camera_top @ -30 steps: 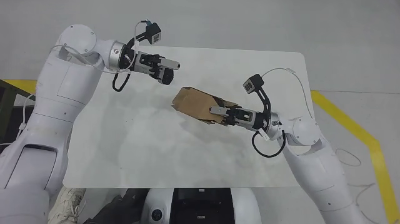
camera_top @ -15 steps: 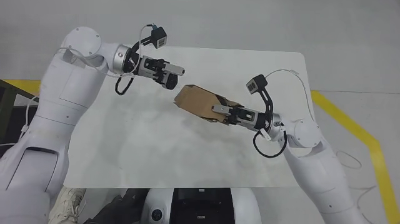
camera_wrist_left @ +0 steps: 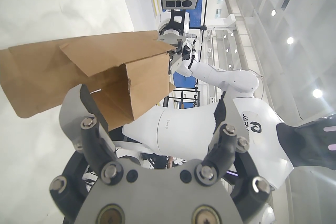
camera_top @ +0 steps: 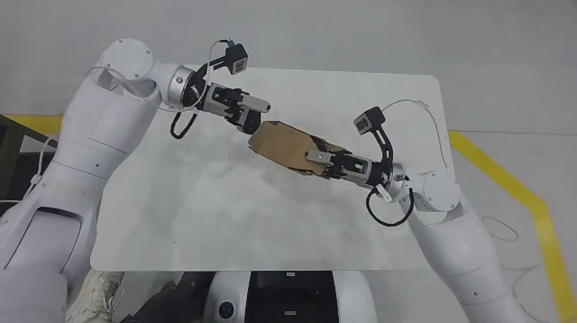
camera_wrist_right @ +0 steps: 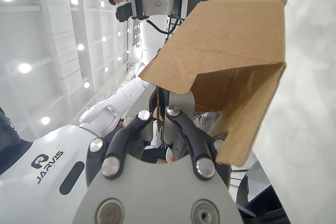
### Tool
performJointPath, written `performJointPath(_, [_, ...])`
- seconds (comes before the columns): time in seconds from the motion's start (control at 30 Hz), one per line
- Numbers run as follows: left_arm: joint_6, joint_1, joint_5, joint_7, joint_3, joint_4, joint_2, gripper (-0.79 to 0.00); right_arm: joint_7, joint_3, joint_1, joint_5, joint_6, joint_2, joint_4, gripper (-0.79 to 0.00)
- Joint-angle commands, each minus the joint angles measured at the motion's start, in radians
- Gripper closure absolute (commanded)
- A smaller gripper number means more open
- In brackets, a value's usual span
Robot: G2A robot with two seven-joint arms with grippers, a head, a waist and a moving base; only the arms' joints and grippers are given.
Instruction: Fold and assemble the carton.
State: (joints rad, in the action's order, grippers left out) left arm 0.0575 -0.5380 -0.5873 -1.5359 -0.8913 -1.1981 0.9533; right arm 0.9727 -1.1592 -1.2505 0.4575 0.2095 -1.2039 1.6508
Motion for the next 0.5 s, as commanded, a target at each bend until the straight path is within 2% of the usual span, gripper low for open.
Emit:
performJointPath(0.0, [0.002,0.011,-0.01,0.0,0.019,0.008,0.002,-0.785,0.001,0.013,0.005,-0.004,0.002,-0.001,0.0,0.0])
performJointPath(0.47, [0.025,0.039,-0.055,0.0,0.08,0.021,-0.011,-0.785,-0.058,0.018,0.005,0.011,0.063,-0.004,-0.016,0.0])
